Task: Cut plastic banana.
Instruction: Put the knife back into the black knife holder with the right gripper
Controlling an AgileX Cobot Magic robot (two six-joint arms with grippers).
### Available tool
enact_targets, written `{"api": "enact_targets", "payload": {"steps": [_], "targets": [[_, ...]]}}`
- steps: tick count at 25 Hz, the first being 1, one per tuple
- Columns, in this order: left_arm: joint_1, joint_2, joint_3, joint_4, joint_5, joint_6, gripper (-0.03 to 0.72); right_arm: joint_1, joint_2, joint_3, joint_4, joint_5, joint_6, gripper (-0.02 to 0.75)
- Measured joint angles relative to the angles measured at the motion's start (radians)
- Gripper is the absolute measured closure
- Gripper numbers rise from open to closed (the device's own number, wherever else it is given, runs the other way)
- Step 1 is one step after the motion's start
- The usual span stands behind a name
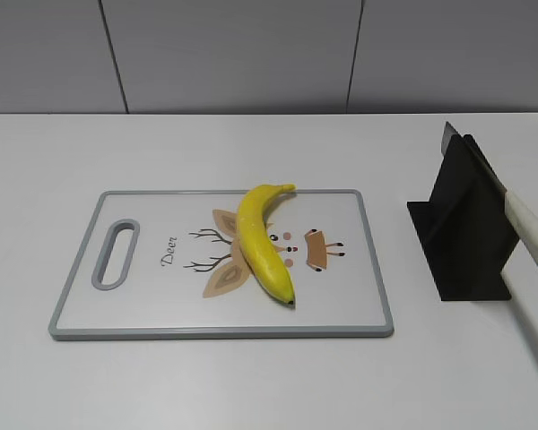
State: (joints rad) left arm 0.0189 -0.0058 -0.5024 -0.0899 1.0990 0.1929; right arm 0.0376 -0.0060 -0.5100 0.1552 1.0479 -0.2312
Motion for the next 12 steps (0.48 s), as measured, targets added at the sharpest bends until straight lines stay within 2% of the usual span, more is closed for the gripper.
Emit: {"api": "enact_targets", "payload": {"steps": [12], "targets": [[0.0, 0.0, 0.0, 0.0, 0.0, 0.0, 0.102, 0.0, 0.0, 0.0, 0.0, 0.0, 0.0, 0.151]]}}
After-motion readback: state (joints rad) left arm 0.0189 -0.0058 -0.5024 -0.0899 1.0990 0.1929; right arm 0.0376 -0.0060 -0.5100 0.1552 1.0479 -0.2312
